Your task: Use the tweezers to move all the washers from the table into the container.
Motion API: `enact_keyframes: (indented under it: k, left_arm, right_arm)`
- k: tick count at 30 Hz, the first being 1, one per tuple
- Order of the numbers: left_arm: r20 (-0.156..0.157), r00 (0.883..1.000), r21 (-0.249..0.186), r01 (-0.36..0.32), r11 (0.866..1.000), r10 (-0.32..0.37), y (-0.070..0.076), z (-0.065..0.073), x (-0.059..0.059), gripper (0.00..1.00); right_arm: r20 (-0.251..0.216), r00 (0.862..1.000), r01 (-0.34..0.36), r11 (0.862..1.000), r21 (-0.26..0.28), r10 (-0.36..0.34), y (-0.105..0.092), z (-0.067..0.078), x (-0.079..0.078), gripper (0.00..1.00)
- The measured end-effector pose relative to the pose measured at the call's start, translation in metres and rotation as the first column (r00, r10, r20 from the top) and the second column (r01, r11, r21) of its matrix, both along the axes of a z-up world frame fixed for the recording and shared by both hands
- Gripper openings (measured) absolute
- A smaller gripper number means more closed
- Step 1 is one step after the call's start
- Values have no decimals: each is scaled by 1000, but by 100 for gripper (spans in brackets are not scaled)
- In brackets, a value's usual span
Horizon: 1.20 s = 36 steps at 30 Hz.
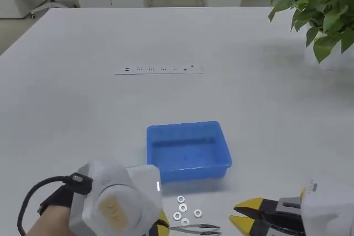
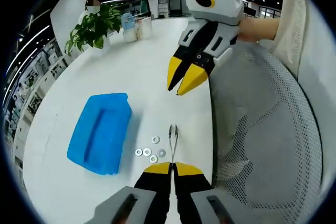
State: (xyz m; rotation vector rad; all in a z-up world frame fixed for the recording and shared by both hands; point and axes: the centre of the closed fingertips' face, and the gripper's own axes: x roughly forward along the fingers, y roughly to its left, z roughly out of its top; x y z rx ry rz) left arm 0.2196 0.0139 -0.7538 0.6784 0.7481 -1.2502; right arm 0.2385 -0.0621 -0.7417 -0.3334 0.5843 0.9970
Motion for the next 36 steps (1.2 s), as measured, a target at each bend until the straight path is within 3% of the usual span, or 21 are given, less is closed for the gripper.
enact_keyframes:
  k: [3, 7, 8, 9, 13, 16, 21, 25, 36]
  left_arm:
    - [-4, 1000, -21, 5, 1000, -5, -6, 7, -3, 0]
    - [-11, 1000, -44, 13, 999, -13, -14, 16, -8, 0]
    - [-13, 1000, -50, 13, 999, -14, -16, 18, -9, 0]
    - [-14, 1000, -54, 15, 998, -16, -18, 19, -9, 0]
    - [-7, 999, -60, 35, 998, -35, -23, 24, -13, 0]
    - [-2, 999, -65, 45, 997, -45, -24, 29, -16, 0]
    - [5, 999, -70, 54, 996, -54, -25, 32, -18, 0]
    - [12, 998, -68, 66, 995, -66, -25, 33, -20, 0]
    - [87, 994, -15, 68, 998, -67, -13, 39, -6, 0]
  right_arm:
    - [3, 1000, -25, 1000, -5, 25, 3, 0, -2, 6]
    - [-22, 992, -125, 992, 4, 125, 15, -3, -15, 8]
    - [-74, 985, -156, 987, 38, 158, 23, -4, -24, 9]
    - [-94, 980, -171, 984, 52, 175, 27, -5, -27, 11]
    - [-77, 963, -260, 966, 3, 260, 39, -14, -30, 11]
    - [-92, 953, -291, 957, -6, 289, 46, -22, -28, 13]
    - [-99, 926, -369, 928, -41, 364, 55, -30, -31, 13]
    - [-101, 900, -430, 902, -41, 424, 64, -35, -36, 4]
    - [-13, 908, -419, 906, -53, 419, 77, -26, -16, 5]
